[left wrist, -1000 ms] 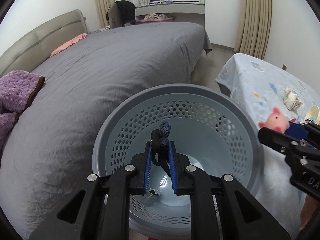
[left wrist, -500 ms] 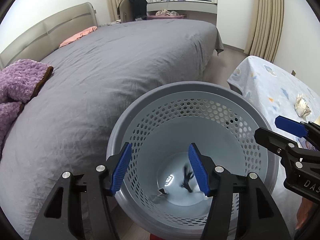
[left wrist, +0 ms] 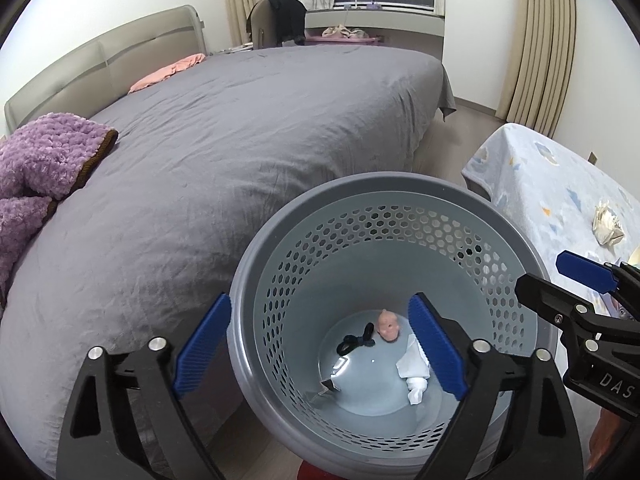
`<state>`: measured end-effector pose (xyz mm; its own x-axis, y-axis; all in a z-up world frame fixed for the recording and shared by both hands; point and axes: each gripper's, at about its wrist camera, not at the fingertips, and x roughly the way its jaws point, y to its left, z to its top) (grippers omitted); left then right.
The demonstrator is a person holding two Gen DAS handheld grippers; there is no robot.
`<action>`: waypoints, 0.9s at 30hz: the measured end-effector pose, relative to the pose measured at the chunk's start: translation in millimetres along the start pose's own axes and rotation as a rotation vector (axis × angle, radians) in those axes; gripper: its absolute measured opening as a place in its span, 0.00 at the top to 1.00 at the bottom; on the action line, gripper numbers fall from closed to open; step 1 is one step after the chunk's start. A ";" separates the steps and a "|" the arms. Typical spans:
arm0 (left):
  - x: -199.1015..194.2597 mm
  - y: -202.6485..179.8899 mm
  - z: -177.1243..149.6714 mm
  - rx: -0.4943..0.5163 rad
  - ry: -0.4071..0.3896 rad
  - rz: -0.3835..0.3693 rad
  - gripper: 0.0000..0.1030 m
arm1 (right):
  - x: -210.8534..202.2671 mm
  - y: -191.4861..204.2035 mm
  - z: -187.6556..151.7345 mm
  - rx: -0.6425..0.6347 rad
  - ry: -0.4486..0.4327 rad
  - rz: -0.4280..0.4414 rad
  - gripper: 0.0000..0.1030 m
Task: Collect trash
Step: 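Move both open tools back over the blanket toward the remaining trash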
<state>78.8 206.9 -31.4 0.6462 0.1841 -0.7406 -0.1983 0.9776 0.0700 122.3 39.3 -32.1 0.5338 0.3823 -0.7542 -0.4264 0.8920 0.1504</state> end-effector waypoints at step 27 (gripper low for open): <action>-18.0 -14.3 2.5 0.010 -0.026 -0.068 0.06 | -41.3 -24.0 -19.5 0.071 -0.023 -0.087 0.39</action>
<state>71.9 189.9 -17.4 0.6767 0.1197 -0.7265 -0.1461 0.9889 0.0269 96.3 -2.6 -17.0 0.5839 0.3074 -0.7514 -0.3251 0.9366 0.1306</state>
